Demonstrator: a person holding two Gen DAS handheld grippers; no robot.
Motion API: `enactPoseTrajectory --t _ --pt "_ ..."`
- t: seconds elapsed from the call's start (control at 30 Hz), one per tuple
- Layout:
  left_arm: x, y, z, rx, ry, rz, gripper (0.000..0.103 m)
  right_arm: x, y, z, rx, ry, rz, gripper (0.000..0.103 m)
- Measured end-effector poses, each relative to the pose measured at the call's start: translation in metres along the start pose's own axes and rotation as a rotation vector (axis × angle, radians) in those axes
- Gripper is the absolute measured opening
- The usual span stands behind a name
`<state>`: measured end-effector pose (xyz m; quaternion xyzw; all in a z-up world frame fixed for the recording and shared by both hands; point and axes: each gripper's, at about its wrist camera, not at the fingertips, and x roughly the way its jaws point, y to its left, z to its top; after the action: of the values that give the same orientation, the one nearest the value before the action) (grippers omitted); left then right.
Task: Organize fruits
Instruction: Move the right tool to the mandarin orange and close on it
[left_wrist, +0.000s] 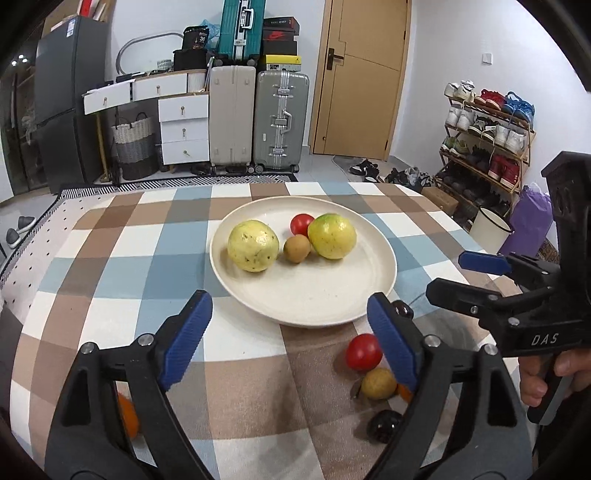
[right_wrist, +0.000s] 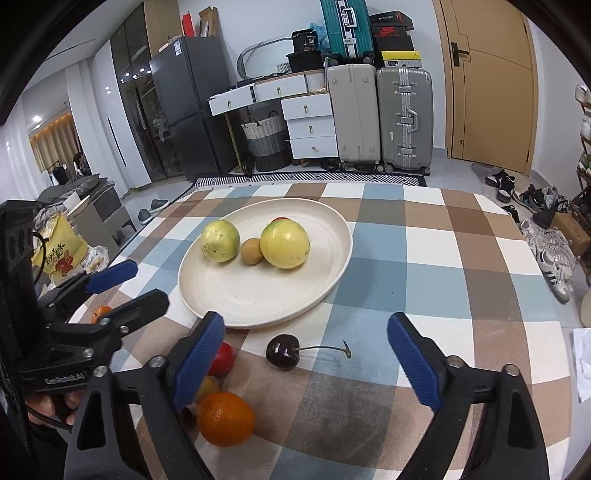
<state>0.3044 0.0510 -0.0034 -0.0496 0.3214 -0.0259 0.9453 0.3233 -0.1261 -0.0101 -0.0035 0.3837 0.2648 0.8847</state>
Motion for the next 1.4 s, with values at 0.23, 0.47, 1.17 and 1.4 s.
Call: enactPoseTrajectory --t 0.23,0.47,1.17,1.4 --pt "-0.005 0.0 -0.005 -0.012 0.044 -0.006 0.093 -0.005 0.005 -0.004 -0.031 0.019 0.025 0.102" --pt "-0.019 -0.012 -0.011 0.027 0.02 -0.008 0.102 -0.012 0.006 -0.021 -0.053 0.049 0.058 0.102" --pt "-0.022 -0.022 -0.037 0.077 0.128 -0.034 0.102 0.01 0.026 -0.047 -0.156 0.187 0.082 0.102" --pt "-0.019 -0.017 -0.038 0.061 0.138 -0.026 0.102 0.012 0.031 -0.051 -0.173 0.201 0.105 0.097"
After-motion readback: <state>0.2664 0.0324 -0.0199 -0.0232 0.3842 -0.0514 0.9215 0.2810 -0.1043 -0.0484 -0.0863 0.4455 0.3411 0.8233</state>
